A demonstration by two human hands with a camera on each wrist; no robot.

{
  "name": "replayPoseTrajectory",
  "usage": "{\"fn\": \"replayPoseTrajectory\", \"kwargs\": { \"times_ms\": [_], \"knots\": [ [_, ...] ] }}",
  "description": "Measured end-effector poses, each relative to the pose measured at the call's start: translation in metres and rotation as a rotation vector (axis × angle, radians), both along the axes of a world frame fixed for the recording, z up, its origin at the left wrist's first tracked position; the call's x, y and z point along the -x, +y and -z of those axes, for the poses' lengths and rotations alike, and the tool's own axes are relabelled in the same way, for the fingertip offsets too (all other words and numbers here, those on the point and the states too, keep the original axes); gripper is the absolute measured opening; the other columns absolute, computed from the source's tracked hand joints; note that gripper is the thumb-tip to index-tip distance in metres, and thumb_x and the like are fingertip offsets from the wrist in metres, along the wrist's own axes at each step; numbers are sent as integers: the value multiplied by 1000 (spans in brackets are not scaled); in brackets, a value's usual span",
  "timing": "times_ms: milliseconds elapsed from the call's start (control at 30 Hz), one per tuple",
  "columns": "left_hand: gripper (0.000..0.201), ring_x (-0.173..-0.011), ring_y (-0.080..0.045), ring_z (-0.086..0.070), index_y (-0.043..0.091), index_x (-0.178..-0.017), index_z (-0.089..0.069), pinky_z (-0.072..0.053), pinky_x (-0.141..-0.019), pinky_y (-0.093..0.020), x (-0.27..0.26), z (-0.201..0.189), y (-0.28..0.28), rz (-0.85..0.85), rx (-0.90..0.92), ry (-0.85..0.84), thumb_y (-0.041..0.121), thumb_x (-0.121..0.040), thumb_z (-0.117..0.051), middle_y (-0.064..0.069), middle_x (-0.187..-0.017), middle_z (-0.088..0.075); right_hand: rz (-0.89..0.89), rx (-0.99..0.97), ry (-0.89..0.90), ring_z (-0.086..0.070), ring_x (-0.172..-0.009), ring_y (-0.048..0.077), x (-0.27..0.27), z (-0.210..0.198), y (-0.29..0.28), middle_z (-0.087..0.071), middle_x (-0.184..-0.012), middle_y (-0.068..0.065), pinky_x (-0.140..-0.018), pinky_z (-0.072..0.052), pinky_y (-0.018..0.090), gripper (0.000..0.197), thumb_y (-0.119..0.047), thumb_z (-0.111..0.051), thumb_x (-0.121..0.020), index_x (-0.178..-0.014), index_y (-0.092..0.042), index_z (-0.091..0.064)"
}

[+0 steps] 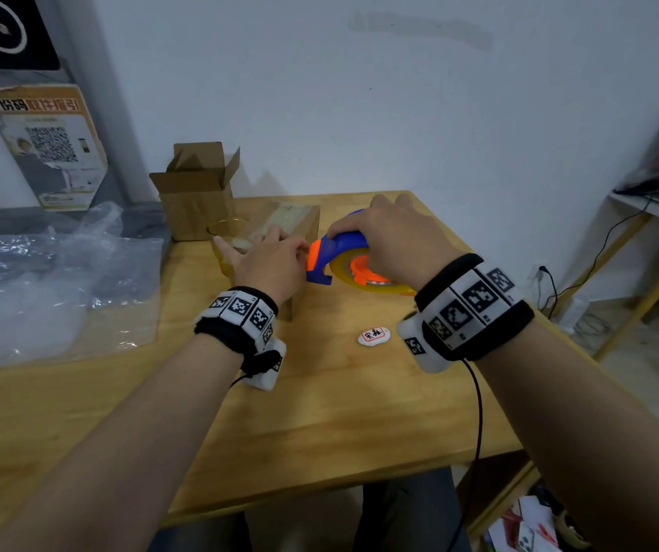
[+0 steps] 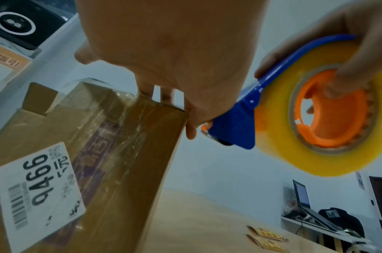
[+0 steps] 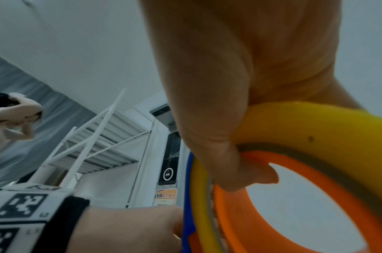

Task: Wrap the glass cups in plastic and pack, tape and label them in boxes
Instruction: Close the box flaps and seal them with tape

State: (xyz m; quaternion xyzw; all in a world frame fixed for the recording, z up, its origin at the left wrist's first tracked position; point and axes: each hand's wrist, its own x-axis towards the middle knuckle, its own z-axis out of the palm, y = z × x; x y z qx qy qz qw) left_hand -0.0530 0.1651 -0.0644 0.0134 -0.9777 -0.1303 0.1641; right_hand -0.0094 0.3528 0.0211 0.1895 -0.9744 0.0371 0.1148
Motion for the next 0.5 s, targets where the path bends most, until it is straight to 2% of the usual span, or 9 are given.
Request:
{"fn": "replayPoseTrajectory", "kwargs": {
  "times_ms": [100, 200, 267, 367, 500],
  "knots": [
    [22, -117, -16, -53, 47, -99, -60, 6, -108, -85, -2, -2, 5, -34, 74, -10, 32, -101, -44, 10, -107, -46, 49, -14, -15, -43, -122, 40, 0, -6, -18, -46, -111, 2, -89, -53, 57, 55, -11, -56, -95, -126, -55, -60],
    [24, -116, -14, -54, 47, -100, -62, 7, -108, -84, -1, -4, 4, -43, 59, -31, 33, -101, -42, 12, -107, -46, 116, -24, -32, -41, -129, 41, 1, -11, -30, -53, -123, 5, -95, -50, 63, 54, -11, -61, -94, -128, -52, -61],
    [22, -114, -13, -53, 46, -93, -58, 7, -109, -83, -1, -6, 4, -51, 50, -38, 30, -101, -44, 12, -105, -46, 154, -23, -51, -41, -131, 41, 4, -13, -36, -54, -128, 6, -98, -48, 64, 51, -11, -63, -93, -125, -50, -62],
    [24, -116, -14, -52, 47, -92, -53, 8, -111, -81, -2, -8, 5, -54, 57, -46, 26, -101, -46, 11, -106, -44, 194, 3, -75, -43, -128, 39, 8, -14, -42, -56, -126, 5, -97, -48, 62, 45, -13, -61, -93, -120, -48, -65],
    [25, -123, -16, -51, 45, -106, -61, 7, -112, -80, -4, -10, 5, -56, 75, -64, 26, -102, -45, 9, -116, -49, 220, 40, -128, -46, -117, 36, 14, -18, -44, -58, -117, 3, -92, -51, 55, 42, -11, -56, -91, -116, -44, -66]
  ]
}}
